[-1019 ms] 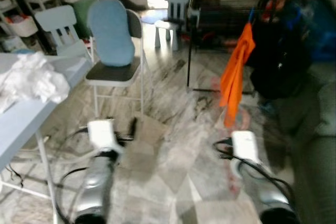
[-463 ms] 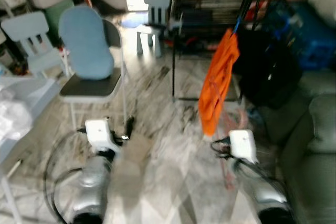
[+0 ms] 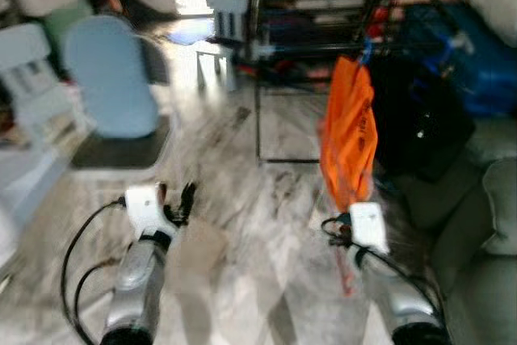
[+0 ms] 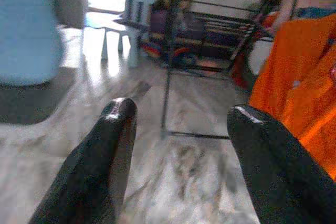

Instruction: Hang hanger

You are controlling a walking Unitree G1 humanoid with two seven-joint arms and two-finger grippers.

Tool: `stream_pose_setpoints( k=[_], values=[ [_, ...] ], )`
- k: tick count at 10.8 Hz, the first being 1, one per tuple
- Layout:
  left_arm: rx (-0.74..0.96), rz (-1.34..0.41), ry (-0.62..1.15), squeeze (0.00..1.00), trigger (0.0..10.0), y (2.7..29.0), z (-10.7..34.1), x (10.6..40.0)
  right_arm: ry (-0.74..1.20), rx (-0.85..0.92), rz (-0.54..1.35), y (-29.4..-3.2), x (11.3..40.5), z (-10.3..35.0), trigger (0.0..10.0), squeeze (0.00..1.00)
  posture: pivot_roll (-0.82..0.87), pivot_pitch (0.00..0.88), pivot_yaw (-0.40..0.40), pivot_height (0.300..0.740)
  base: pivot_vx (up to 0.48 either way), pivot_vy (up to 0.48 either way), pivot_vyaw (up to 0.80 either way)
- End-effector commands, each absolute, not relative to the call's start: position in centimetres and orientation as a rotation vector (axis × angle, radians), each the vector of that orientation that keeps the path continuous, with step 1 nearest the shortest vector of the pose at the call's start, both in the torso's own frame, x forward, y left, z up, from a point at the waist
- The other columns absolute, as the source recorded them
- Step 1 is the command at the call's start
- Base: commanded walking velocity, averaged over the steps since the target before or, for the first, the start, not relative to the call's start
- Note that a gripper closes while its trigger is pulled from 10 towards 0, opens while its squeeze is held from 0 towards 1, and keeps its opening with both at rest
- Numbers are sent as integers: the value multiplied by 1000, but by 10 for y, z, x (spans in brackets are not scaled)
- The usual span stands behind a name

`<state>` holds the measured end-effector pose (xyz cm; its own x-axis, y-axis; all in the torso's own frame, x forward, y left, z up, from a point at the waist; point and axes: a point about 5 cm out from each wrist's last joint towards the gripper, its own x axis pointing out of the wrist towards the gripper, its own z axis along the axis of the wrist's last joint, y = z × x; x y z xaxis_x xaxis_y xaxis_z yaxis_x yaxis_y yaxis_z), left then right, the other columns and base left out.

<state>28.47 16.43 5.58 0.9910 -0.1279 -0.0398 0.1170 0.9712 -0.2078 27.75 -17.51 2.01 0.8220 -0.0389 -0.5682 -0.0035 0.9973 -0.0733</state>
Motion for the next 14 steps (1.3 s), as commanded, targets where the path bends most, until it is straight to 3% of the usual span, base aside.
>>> stream_pose_setpoints(
  k=[1, 4, 6, 11, 12, 14],
  values=[
    [-206, -161, 63, 1000, 10000, 157, 56, 285, 584, -70, -32, -179, 282, 26, 10000, 0, -208, 0, 58, 740, 428, 0, 0],
    [-218, -189, 87, 1000, 10000, 151, 53, 284, 580, -66, -51, -180, 284, 27, 10000, 0, -206, 0, 62, 740, 444, 0, 0],
    [-239, -197, 99, 1000, 10000, 149, 52, 285, 582, -63, -51, -180, 284, 26, 10000, 0, -207, 0, 63, 740, 321, 352, 0],
    [-242, -265, 134, 1000, 10000, 139, 50, 285, 591, -70, -47, -179, 285, 25, 10000, 0, -207, 0, 59, 740, 0, 449, 0],
    [-240, -291, 144, 0, 10000, 134, 49, 283, 592, -70, -47, -179, 286, 25, 10000, 0, -208, 0, 59, 740, 0, 442, 0],
    [-238, -307, 149, 0, 10000, 131, 49, 283, 593, -72, -50, -180, 286, 25, 10000, 0, -211, 0, 59, 740, 0, 437, 0]
  ],
)
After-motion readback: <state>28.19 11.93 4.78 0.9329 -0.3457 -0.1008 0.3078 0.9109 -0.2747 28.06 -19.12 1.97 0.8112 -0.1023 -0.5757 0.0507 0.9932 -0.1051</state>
